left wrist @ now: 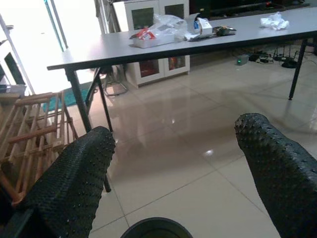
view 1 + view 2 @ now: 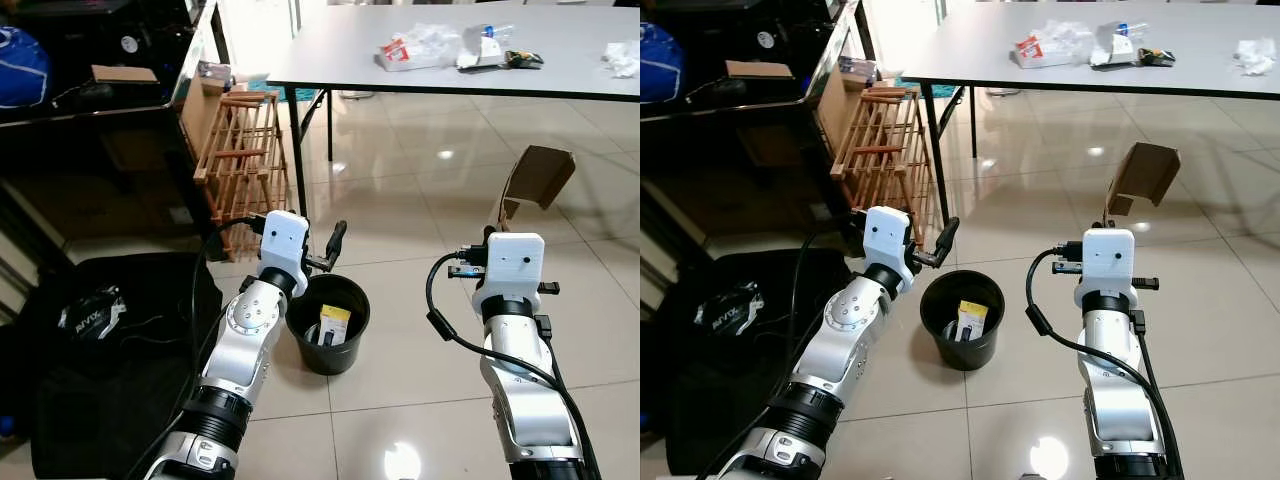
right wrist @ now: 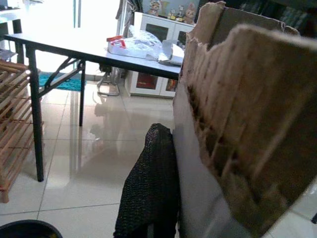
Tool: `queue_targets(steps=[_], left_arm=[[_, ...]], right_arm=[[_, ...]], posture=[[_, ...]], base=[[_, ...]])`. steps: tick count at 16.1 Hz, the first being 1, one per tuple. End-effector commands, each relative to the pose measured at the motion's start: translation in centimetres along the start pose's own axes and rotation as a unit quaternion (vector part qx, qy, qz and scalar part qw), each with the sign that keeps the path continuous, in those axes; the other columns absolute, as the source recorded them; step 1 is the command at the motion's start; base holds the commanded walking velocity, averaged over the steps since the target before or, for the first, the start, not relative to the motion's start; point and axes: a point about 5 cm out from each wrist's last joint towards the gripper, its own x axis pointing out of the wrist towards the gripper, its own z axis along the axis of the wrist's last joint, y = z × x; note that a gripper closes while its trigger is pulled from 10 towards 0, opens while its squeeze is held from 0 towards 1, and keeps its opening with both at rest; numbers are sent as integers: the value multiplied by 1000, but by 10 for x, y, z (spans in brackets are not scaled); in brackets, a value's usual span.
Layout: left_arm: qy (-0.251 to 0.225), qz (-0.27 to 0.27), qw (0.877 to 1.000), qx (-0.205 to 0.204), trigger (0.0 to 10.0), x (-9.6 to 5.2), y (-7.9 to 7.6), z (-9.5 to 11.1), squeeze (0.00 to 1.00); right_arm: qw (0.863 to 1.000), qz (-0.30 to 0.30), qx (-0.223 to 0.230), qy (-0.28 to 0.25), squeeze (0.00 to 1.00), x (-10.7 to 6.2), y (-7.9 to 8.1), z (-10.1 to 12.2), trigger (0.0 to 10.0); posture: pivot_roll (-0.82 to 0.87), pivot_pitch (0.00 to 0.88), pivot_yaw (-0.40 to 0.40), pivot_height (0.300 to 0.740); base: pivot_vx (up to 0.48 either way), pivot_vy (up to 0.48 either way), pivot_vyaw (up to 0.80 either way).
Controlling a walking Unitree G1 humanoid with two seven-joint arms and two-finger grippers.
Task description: Picking trash to rubbish bin
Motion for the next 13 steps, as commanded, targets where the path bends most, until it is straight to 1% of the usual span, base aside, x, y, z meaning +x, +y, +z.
queue_targets(steps=[1,4,5,9,13], left_arm=[[-9,5,1000,2,10000,-1,4,3,0],[-10,-6,1000,5,10000,-1,3,4,0],[-13,-12,1000,4,10000,-1,3,5,0],[-18,-19,1000,2,10000,-1,1,5,0],[-17,-18,1000,4,10000,-2,2,4,0]], right_arm=[[1000,3,5,5,0,1,2,-1,10000],[1000,3,1,2,0,0,2,0,10000],[1000,4,0,2,0,0,2,0,10000],[1000,4,-7,0,0,0,1,0,10000],[1000,7,-9,-2,0,1,2,1,10000]], posture=[[-106,43,93,740],[-104,44,95,740],[-104,44,95,740],[-111,41,90,740],[-108,40,87,740]], base=[[0,0,0],[0,0,0],[311,0,0],[472,0,0],[480,0,0]])
